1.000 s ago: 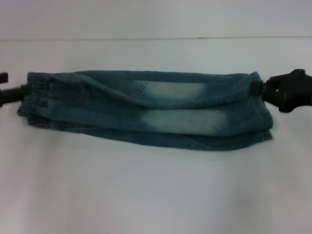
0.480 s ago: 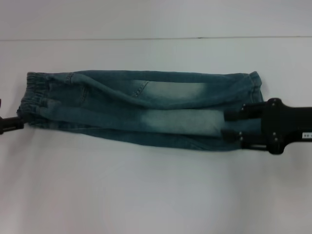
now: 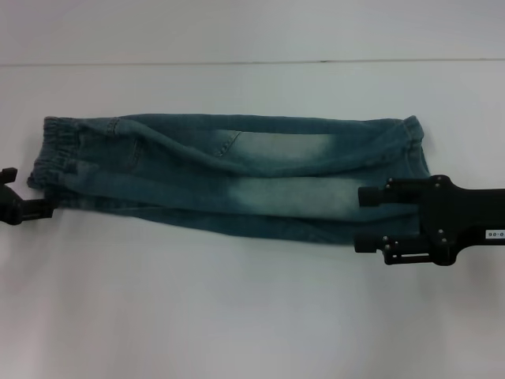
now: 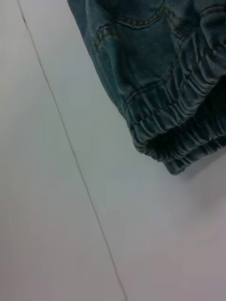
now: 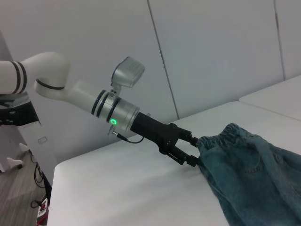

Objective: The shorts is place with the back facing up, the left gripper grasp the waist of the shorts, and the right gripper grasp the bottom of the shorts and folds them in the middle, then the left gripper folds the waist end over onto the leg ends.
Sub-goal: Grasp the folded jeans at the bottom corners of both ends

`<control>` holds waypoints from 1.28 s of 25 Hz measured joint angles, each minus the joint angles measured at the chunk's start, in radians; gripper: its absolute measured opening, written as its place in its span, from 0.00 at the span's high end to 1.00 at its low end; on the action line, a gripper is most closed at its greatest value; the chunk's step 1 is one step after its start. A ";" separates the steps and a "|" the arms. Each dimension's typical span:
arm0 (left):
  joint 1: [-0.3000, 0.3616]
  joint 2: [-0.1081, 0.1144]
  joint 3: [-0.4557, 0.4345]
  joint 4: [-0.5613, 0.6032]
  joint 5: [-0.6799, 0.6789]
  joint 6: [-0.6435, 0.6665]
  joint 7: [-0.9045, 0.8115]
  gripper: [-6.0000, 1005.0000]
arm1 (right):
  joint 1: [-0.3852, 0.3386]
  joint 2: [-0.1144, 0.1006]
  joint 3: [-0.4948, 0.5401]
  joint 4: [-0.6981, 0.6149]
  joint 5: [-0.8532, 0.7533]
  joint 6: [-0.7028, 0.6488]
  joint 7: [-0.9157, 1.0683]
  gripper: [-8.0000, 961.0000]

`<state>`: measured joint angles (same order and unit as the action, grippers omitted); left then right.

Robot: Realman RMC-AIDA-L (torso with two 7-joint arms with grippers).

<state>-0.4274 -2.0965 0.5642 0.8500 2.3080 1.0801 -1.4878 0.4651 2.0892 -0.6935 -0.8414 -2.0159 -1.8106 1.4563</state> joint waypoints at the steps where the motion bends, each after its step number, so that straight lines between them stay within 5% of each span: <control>1: -0.002 0.000 0.003 0.000 0.000 -0.004 0.000 0.07 | 0.000 0.000 -0.001 0.002 0.000 0.000 0.001 0.21; 15: -0.027 -0.011 0.041 -0.030 0.002 -0.039 0.013 0.07 | 0.003 0.000 -0.003 0.010 -0.002 0.001 0.007 0.18; 29: -0.065 0.002 0.072 -0.100 0.026 -0.107 0.013 0.07 | -0.002 0.000 -0.003 0.024 -0.003 -0.004 0.010 0.18; 32: -0.066 0.002 0.074 -0.094 0.023 -0.101 0.013 0.17 | -0.002 0.000 -0.001 0.024 -0.003 -0.004 0.010 0.18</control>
<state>-0.4934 -2.0943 0.6380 0.7558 2.3314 0.9791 -1.4748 0.4632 2.0891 -0.6949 -0.8170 -2.0190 -1.8147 1.4662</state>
